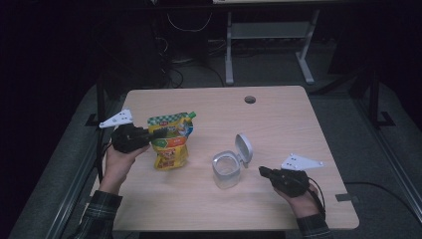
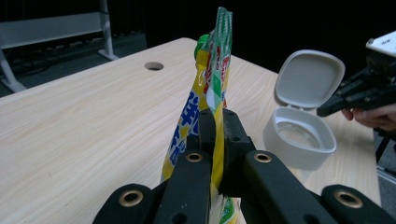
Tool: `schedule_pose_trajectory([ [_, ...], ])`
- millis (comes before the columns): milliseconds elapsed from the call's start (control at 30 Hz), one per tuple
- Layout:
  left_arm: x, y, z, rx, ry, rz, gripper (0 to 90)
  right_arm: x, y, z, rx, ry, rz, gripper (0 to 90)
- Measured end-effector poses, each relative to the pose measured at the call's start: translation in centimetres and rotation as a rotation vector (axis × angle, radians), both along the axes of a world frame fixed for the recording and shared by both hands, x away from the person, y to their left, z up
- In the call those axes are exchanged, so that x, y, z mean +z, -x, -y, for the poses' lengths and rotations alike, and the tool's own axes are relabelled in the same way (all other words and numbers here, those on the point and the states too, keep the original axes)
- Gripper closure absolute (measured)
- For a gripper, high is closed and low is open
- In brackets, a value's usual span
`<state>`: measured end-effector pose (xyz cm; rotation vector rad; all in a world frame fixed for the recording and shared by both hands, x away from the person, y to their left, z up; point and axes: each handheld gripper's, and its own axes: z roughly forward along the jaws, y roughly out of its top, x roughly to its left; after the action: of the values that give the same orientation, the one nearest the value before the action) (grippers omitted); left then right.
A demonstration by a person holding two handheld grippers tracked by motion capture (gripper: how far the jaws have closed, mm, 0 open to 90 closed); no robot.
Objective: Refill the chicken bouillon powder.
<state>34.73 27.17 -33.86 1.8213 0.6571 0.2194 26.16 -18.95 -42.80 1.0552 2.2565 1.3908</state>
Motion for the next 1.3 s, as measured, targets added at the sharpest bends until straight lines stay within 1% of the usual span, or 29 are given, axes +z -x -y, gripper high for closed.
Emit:
schedule_pose_trajectory([
  [33, 0.3, 0.2, 0.0, -0.009, 0.006, 0.004, 90.0, 0.3, 0.2, -0.4, 0.015, -0.006, 0.000, 89.8],
  [67, 0.3, 0.2, 0.0, -0.009, 0.006, 0.004, 90.0, 0.3, 0.2, -0.4, 0.015, -0.006, 0.000, 89.8],
  [167, 0.7, 0.5, 0.1, -0.018, 0.022, 0.003, 90.0, 0.8, 0.6, -1.1, 0.052, -0.027, 0.004, 89.9],
  [200, 0.9, 0.5, 0.1, -0.022, 0.025, 0.005, 90.0, 0.8, 0.6, -1.1, 0.052, -0.027, 0.004, 89.9],
  [233, 1.1, 0.6, 0.2, -0.031, 0.030, 0.006, 90.0, 1.1, 0.8, -1.6, 0.074, -0.033, 0.007, 89.9],
  [300, 1.2, 0.7, 0.3, -0.032, 0.035, 0.003, 90.0, 1.2, 0.9, -1.8, 0.083, -0.035, 0.007, 90.0],
  [367, 1.5, 0.9, 0.5, -0.038, 0.035, 0.003, 90.0, 1.5, 1.2, -2.5, 0.112, -0.039, 0.011, 89.9],
  [433, 1.6, 1.0, 0.5, -0.040, 0.031, 0.003, 90.0, 1.6, 1.2, -2.7, 0.121, -0.040, 0.015, 90.0],
  [500, 1.8, 1.2, 0.6, -0.046, 0.036, 0.003, 90.0, 1.8, 1.4, -3.3, 0.144, -0.048, 0.018, 90.0],
  [600, 2.0, 1.3, 0.7, -0.047, 0.045, 0.004, 90.0, 2.0, 1.5, -3.6, 0.159, -0.055, 0.020, 90.0],
  [633, 2.1, 1.4, 0.7, -0.055, 0.054, 0.003, 90.0, 2.2, 1.6, -4.1, 0.166, -0.061, 0.021, 90.0],
  [667, 2.1, 1.4, 0.7, -0.055, 0.054, 0.003, 90.0, 2.2, 1.6, -4.1, 0.166, -0.061, 0.021, 90.0],
  [700, 2.2, 1.4, 0.7, -0.057, 0.054, 0.005, 90.0, 2.3, 1.6, -4.6, 0.177, -0.061, 0.028, 90.0],
  [800, 2.5, 1.6, 0.8, -0.067, 0.069, 0.003, 90.0, 2.4, 1.4, -5.8, 0.186, -0.064, 0.022, 90.0],
  [900, 2.6, 1.7, 0.9, -0.075, 0.070, -0.004, 90.0, 2.6, 1.1, -6.9, 0.189, -0.062, 0.025, 90.0],
  [933, 2.6, 1.7, 0.9, -0.075, 0.070, -0.004, 90.0, 2.6, 1.1, -6.9, 0.189, -0.062, 0.025, 90.0],
  [967, 2.8, 1.8, 1.0, -0.083, 0.066, -0.002, 90.0, 2.7, 0.8, -7.6, 0.192, -0.058, 0.034, 90.0],
  [1000, 2.8, 1.8, 1.0, -0.083, 0.066, -0.002, 90.0, 2.7, 0.8, -7.6, 0.192, -0.058, 0.034, 90.0],
  [1033, 2.9, 1.8, 1.1, -0.084, 0.069, -0.005, 90.0, 2.9, 0.4, -8.3, 0.187, -0.056, 0.038, 90.0],
  [1067, 2.9, 1.8, 1.1, -0.085, 0.068, -0.006, 90.0, 2.9, 0.4, -8.3, 0.187, -0.056, 0.038, 90.0],
  [1100, 3.1, 1.9, 1.2, -0.091, 0.069, -0.005, 90.0, 3.1, 0.1, -8.8, 0.185, -0.057, 0.049, 90.0],
  [1133, 3.1, 1.9, 1.2, -0.091, 0.069, -0.005, 90.0, 3.1, 0.1, -8.8, 0.185, -0.057, 0.049, 90.0],
  [1167, 3.3, 2.0, 1.3, -0.094, 0.071, -0.009, 90.0, 3.1, -0.1, -9.4, 0.179, -0.054, 0.053, 90.0],
  [1200, 3.3, 2.0, 1.3, -0.094, 0.071, -0.009, 90.0, 3.1, -0.1, -9.4, 0.179, -0.054, 0.053, 90.0],
  [1233, 3.5, 2.2, 1.4, -0.101, 0.070, -0.006, 90.0, 3.2, -0.4, -9.9, 0.168, -0.053, 0.054, 90.0],
  [1300, 3.6, 2.3, 1.5, -0.105, 0.072, -0.005, 90.0, 3.2, -0.5, -10.2, 0.165, -0.054, 0.052, 90.0],
])
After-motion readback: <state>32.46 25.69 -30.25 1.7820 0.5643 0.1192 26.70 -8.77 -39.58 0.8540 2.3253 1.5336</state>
